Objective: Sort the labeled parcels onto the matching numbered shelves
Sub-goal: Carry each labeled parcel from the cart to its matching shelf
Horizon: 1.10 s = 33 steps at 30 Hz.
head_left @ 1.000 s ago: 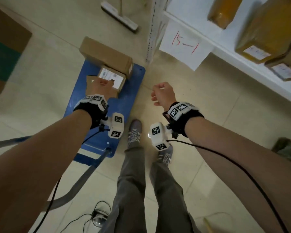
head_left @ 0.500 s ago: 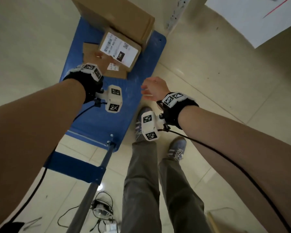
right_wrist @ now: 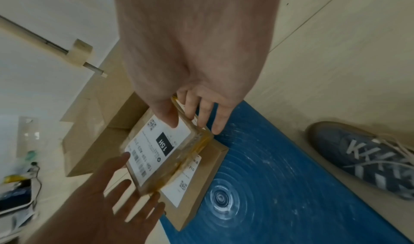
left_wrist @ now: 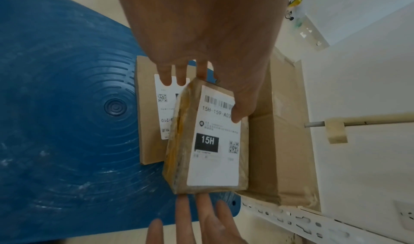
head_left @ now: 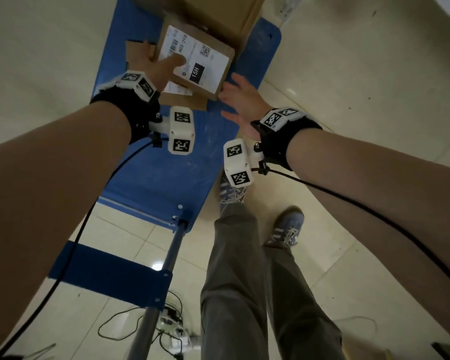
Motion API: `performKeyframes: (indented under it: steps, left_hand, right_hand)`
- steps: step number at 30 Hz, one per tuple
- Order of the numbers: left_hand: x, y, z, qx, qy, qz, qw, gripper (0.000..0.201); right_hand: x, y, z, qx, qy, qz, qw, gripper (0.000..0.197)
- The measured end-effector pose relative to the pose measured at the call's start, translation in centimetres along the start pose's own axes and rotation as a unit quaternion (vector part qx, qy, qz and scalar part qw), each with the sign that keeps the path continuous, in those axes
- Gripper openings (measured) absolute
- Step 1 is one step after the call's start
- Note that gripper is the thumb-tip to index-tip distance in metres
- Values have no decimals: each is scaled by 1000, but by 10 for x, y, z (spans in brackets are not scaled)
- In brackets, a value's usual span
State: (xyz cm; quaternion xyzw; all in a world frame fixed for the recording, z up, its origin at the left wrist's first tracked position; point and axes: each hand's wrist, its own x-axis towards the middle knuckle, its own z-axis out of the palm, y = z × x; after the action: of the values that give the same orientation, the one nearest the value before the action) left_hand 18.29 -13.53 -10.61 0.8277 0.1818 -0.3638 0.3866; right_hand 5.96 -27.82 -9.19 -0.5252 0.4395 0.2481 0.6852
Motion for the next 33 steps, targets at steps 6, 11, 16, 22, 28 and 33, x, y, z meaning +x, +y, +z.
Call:
performKeyframes:
  steps: [6, 11, 16, 22, 28, 33]
  left_hand:
    - [-22, -21, -11, -3, 25, -45, 999, 100]
    - [-59, -23, 5, -57, -8, -90, 994, 58]
    - [-85, -28, 26, -76, -50, -124, 988, 84]
    - [-122, -29, 57, -114, -78, -161, 977, 36]
    - [-144, -43, 91, -127, -92, -160, 975, 64]
    - [-157, -53, 117, -125, -98, -174, 972, 70]
  right_hand:
    - [-27, 1, -3, 112, 19, 32, 993, 28]
    - [-49, 19, -21, 85, 72, 13, 994, 16]
    - [-65, 22, -50, 40, 111, -36, 992, 9]
    - [-96, 28, -84, 91, 119, -53, 987, 46]
    - [-145, 49, -108, 123, 106, -35, 986, 29]
    - [-176, 79, -131, 151, 102, -9, 983, 16]
